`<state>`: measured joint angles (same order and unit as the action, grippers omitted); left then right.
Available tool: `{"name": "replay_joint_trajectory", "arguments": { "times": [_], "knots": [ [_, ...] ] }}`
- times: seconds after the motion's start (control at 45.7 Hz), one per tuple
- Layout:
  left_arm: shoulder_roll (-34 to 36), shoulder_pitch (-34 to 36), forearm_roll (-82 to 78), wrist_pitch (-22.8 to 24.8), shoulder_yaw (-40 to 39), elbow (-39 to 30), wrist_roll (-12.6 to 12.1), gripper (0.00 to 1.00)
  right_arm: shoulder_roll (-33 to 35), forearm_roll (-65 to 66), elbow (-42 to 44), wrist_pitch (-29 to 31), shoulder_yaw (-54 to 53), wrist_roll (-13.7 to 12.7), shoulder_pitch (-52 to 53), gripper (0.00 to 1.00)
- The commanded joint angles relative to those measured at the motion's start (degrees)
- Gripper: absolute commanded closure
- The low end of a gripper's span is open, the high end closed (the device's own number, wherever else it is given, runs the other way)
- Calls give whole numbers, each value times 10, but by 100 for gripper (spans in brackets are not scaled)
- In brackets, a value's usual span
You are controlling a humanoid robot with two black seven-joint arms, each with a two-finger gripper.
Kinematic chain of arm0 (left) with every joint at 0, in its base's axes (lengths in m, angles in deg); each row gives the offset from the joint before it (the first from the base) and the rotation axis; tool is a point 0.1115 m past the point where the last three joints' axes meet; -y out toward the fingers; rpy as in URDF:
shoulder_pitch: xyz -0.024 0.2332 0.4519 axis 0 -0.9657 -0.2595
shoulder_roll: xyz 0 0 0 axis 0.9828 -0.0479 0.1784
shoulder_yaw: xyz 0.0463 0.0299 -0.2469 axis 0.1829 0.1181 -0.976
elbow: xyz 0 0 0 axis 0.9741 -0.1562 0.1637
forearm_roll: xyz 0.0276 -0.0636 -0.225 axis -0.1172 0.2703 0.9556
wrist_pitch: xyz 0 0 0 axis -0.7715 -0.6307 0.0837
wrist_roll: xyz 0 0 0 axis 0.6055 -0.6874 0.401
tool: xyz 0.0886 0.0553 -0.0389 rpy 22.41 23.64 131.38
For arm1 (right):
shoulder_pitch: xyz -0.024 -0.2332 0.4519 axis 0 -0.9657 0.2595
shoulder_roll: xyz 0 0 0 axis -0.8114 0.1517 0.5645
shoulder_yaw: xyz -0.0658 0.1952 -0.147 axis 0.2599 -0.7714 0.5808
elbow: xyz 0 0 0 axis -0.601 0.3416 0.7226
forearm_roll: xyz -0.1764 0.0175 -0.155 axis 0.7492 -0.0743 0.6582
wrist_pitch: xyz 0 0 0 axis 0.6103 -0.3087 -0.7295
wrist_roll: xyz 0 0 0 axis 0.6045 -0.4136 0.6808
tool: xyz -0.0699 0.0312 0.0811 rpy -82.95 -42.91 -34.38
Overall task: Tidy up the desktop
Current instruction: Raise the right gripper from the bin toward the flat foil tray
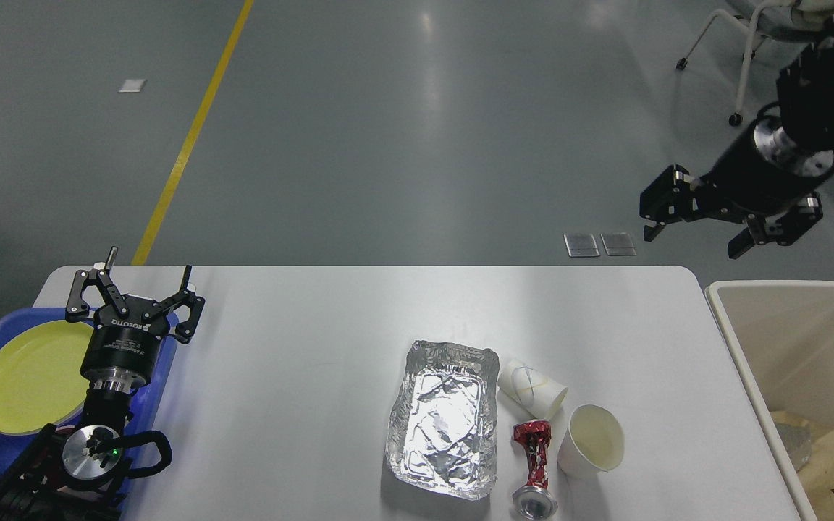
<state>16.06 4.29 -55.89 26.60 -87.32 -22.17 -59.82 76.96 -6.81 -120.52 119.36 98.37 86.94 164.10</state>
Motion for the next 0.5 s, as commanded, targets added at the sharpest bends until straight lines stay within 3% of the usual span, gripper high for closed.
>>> {"name": "replay_joint_trajectory", "arguments": {
  "times": [0.0,0.197,0.481],
  "knots": [
    [0,0,0,1,0,0,1,4,-33,0,-68,30,-11,-1,74,0],
    [-1,0,0,0,0,0,0,4,-43,-1,-212,15,-49,-1,161,0],
    [0,0,0,1,0,0,0,4,-36,-17,-226,1,-38,-1,174,0]
  ]
}}
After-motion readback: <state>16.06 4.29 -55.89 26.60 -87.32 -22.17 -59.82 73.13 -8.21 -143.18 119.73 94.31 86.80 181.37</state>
